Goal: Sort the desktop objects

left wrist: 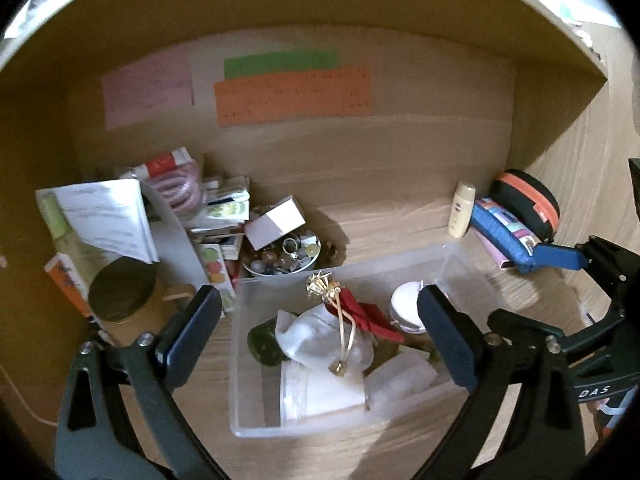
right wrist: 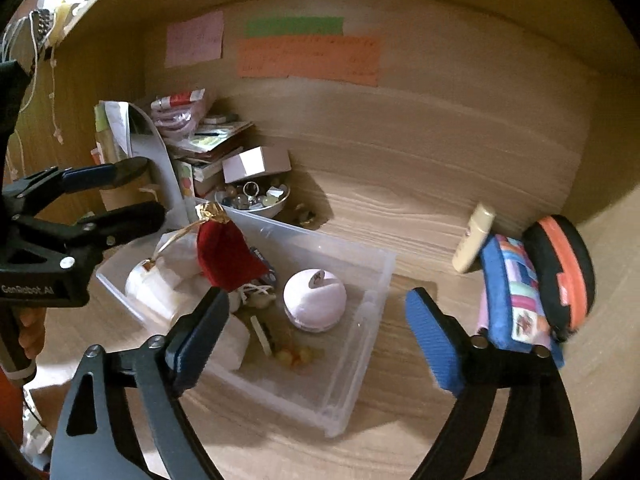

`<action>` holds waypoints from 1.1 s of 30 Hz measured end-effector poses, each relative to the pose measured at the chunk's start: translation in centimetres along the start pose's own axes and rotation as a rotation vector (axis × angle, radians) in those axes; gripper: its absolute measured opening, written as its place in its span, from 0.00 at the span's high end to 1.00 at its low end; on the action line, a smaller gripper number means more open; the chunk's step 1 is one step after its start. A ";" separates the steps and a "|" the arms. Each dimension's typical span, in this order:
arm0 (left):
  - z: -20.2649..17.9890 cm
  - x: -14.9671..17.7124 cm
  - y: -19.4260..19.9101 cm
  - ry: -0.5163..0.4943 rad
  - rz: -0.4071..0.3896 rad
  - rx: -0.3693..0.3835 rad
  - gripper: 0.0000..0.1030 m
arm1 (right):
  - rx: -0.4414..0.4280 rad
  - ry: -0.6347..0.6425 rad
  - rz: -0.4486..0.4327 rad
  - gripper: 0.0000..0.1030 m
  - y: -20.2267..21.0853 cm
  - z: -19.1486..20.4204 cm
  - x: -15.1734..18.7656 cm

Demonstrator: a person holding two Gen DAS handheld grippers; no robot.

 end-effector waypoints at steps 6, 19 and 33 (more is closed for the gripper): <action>-0.4 0.9 3.6 0.015 -0.060 -0.033 0.02 | 0.028 -0.027 -0.059 0.03 3.3 0.5 0.9; -1.6 3.9 8.1 0.027 -0.093 -0.064 0.00 | 0.080 -0.042 -0.144 0.00 8.0 3.1 3.1; -1.6 6.5 7.3 0.085 -0.016 -0.031 0.00 | 0.086 -0.069 -0.126 0.00 8.5 3.6 4.4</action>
Point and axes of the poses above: each gripper's, at about its wrist camera, not at the fingertips, and y roughly against the way its jaws point, z to its left, x to its underside, the point moved 3 cm from there along -y, roughly the way its jaws point, and after that the axes turned 2 degrees about z, right-handed, at the moved point
